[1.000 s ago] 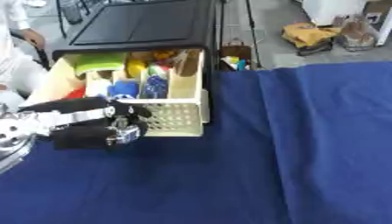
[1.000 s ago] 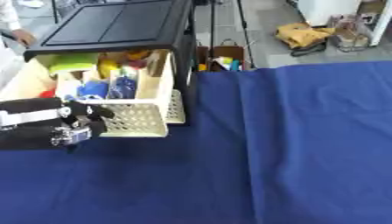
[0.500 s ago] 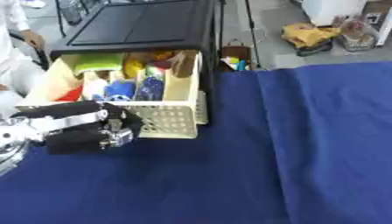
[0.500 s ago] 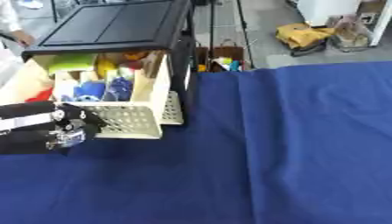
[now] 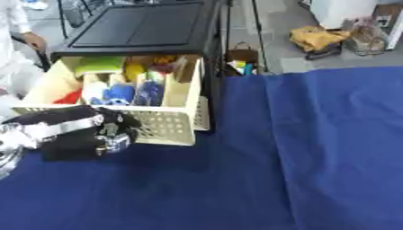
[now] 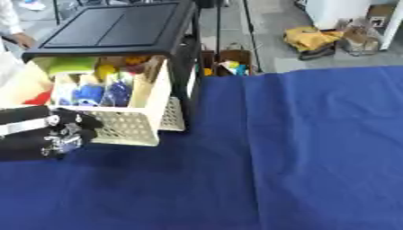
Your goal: Pick up objects from table and place into drawer.
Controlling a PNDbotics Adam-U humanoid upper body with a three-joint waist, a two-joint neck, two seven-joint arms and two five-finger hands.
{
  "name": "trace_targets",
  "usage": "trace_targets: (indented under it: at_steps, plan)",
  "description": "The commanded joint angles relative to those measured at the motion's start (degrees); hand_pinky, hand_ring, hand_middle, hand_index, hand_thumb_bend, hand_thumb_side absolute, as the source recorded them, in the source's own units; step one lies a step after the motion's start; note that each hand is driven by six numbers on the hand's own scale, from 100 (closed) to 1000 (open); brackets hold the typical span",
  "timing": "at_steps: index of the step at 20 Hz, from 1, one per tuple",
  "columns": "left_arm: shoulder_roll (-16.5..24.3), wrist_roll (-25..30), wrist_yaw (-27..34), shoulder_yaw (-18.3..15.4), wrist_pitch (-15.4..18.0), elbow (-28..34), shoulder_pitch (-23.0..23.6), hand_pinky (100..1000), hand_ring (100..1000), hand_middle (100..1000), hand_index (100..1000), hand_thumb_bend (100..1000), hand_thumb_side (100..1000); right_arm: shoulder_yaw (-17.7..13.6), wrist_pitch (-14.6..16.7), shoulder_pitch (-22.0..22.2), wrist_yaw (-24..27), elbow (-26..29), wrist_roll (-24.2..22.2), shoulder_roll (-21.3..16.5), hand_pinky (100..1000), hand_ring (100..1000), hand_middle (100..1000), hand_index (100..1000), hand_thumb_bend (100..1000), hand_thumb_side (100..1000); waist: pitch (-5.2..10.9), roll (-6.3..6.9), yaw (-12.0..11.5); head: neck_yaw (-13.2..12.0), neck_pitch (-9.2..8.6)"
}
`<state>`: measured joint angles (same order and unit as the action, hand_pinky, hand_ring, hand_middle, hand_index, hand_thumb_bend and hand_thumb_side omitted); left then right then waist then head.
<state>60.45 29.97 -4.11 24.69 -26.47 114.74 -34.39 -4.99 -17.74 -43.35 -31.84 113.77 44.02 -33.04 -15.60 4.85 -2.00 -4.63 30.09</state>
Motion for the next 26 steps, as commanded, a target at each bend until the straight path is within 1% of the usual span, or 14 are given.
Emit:
trace_targets:
  at_steps: [1, 12, 19, 26]
  plan:
    - [0.9, -0.5, 0.0, -0.9, 0.1, -0.1, -1.5, 146, 484, 784, 950, 100, 1000, -0.6, -0.9, -0.9, 0.6, 0.8, 0.7, -0.7, 826, 844, 609, 739, 100, 1000, 0.77, -0.17, 0.0, -0.2, -0.67]
    - [-0.9, -1.0, 0.7, -0.4, 0.4, -0.1, -4.1, 141, 485, 789, 947, 100, 1000, -0.7, -1.0, -1.0, 0.5, 0.8, 0.9, -0.7, 827, 845, 609, 740, 100, 1000, 0.64, -0.04, 0.4, -0.3, -0.84]
    - [-0.9, -1.3, 0.0, -0.5, 0.1, -0.1, -3.8, 140, 484, 791, 932, 100, 1000, -0.7, -1.0, -1.1, 0.5, 0.8, 0.8, -0.7, 827, 845, 607, 740, 100, 1000, 0.36, 0.04, 0.7, -0.4, -1.1]
    - [0.1, -2.1, -1.1, -1.5, -0.2, -0.1, -2.0, 140, 484, 793, 914, 100, 1000, -0.8, -1.2, -1.1, 0.6, 0.8, 0.9, -0.8, 828, 846, 605, 739, 100, 1000, -0.08, 0.04, 0.7, -0.2, -1.51]
